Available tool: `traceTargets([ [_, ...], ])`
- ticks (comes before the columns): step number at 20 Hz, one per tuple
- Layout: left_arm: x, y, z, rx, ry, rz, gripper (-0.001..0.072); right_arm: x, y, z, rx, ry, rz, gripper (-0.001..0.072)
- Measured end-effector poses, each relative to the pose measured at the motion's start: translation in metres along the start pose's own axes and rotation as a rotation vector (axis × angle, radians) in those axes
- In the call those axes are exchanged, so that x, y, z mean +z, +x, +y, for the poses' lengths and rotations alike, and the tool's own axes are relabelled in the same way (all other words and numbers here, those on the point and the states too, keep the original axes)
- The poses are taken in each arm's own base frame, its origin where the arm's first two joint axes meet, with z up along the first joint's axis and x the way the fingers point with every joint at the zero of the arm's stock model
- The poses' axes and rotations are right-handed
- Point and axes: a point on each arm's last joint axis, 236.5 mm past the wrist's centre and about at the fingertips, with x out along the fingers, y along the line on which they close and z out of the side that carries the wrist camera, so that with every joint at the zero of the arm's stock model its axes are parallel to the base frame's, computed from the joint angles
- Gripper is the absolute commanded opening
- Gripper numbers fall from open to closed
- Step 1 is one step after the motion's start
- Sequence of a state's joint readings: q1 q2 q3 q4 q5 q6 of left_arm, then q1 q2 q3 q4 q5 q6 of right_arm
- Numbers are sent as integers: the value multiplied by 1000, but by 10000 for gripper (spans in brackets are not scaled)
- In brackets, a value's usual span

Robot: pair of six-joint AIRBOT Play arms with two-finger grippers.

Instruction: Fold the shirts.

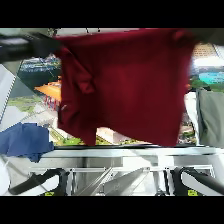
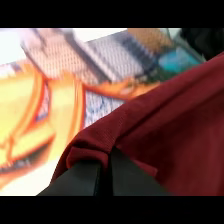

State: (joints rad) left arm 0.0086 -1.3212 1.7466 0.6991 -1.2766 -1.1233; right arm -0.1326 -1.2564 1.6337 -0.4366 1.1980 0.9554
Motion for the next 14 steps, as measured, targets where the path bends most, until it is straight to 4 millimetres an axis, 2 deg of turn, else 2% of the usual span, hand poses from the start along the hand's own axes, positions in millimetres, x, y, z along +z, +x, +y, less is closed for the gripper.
traceTargets([
  [2,-46,55,51,-22,-115,131,17,-64,51,-60,-37,137,161,16],
  [4,-85,96,98,-26,-213,219,23,-128,92,-114,-79,266,288,17],
  [5,-101,110,117,-27,-253,248,264,-155,108,-137,-103,323,325,61],
  [6,-113,122,137,-28,-287,270,402,-182,121,-159,-129,381,354,294],
  [7,-122,128,153,-27,-312,286,553,-205,131,-177,-151,426,375,421],
  [8,-129,132,168,-26,-338,297,588,-219,137,-190,-163,465,382,436],
  [10,-133,127,188,-28,-390,316,588,-232,137,-210,-184,518,381,436],
  [12,-132,108,201,-28,-456,335,588,-227,120,-224,-187,552,371,434],
  [14,-142,81,208,-13,-531,391,587,-221,90,-230,-171,577,384,434],
])
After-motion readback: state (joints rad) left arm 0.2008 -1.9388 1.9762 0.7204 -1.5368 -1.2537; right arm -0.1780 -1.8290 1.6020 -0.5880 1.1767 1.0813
